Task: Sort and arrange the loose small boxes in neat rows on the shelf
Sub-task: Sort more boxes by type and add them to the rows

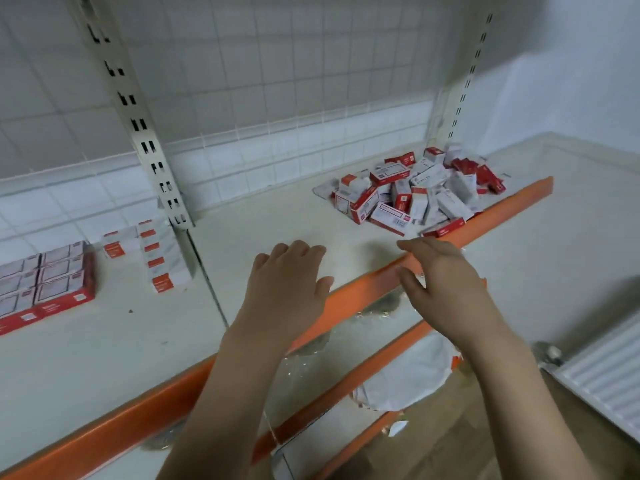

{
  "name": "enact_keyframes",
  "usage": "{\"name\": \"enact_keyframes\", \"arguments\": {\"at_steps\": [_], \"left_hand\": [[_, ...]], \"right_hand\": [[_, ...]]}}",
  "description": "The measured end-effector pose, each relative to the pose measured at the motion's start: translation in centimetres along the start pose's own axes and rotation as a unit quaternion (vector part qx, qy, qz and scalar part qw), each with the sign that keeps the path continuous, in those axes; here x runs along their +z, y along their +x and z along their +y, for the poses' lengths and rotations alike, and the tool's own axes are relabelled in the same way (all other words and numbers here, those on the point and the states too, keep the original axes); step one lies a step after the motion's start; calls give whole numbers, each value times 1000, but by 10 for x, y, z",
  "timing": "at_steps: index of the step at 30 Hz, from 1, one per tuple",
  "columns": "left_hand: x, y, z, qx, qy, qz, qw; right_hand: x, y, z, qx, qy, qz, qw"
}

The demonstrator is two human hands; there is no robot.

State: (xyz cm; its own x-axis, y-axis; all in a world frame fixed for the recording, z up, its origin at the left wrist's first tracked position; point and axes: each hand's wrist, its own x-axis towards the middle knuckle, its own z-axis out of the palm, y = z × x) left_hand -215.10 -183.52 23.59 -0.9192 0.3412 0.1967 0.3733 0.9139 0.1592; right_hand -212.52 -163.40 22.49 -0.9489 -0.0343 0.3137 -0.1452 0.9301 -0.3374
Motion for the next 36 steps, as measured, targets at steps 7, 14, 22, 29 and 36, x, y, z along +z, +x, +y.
{"name": "enact_keyframes", "arguments": {"at_steps": [7, 14, 22, 29, 36], "left_hand": [[16, 86, 8, 35, 30, -5, 999], [44, 153, 15, 36, -21, -5, 999], [72, 185, 24, -17, -68, -11, 998], [73, 183, 33, -58, -89, 1, 994], [51, 158, 29, -88, -84, 54, 991]], "right_hand": [[1, 35, 27, 35, -3, 30, 999], [10, 42, 52, 68, -17, 49, 996], [11, 46, 72, 94, -20, 38, 995], [8, 60, 82, 56, -26, 12, 998], [17, 99, 76, -24, -64, -53, 996]]}}
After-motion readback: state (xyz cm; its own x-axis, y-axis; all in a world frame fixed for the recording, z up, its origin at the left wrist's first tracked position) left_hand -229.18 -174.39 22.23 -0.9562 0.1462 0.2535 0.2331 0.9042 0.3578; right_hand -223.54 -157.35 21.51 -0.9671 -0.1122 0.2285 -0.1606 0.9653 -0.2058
